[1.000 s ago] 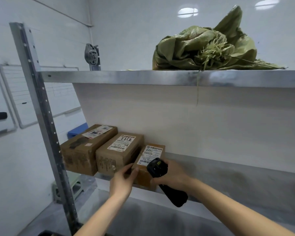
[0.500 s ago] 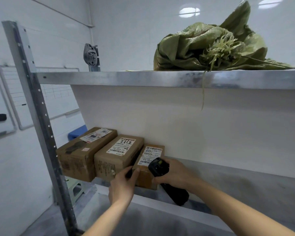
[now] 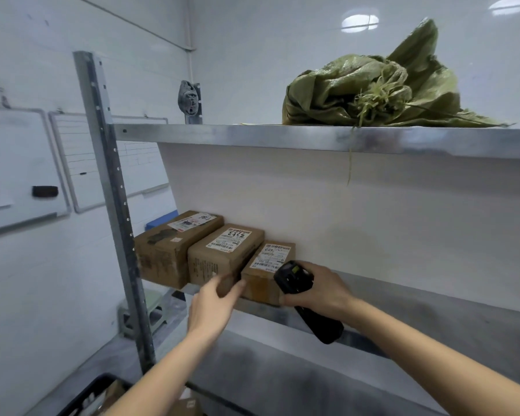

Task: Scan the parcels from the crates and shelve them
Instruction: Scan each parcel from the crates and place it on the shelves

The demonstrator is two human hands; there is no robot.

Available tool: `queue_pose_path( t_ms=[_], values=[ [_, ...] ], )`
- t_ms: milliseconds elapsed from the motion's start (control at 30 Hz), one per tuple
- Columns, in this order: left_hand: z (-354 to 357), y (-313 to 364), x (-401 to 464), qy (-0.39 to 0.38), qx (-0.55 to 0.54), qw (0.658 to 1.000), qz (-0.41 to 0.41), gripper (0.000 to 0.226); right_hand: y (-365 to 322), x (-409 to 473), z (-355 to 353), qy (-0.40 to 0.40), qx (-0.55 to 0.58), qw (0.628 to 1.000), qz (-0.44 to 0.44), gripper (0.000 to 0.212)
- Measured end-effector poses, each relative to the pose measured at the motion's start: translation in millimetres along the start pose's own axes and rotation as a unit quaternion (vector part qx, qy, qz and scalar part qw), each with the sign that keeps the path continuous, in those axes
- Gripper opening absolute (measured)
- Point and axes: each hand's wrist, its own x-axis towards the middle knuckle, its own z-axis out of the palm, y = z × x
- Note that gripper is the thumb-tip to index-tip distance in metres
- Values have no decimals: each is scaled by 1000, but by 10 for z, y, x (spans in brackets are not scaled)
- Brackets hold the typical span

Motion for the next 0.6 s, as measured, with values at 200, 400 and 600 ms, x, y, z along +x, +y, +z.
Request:
queue_pose_path(
  t_ms=[200, 400, 600],
  values=[
    [-548, -109, -438, 43, -19, 998, -31, 71, -434, -330, 131, -38, -10, 997, -60, 62],
    [-1485, -631, -982, 130, 24, 987, -93, 45, -1127, -445, 828, -148, -50, 983, -97, 55],
    [-2638, -1675, -1848, 245, 47, 943, -219, 45, -1822, -662, 2081, -250, -37, 951, -178, 58]
  ],
)
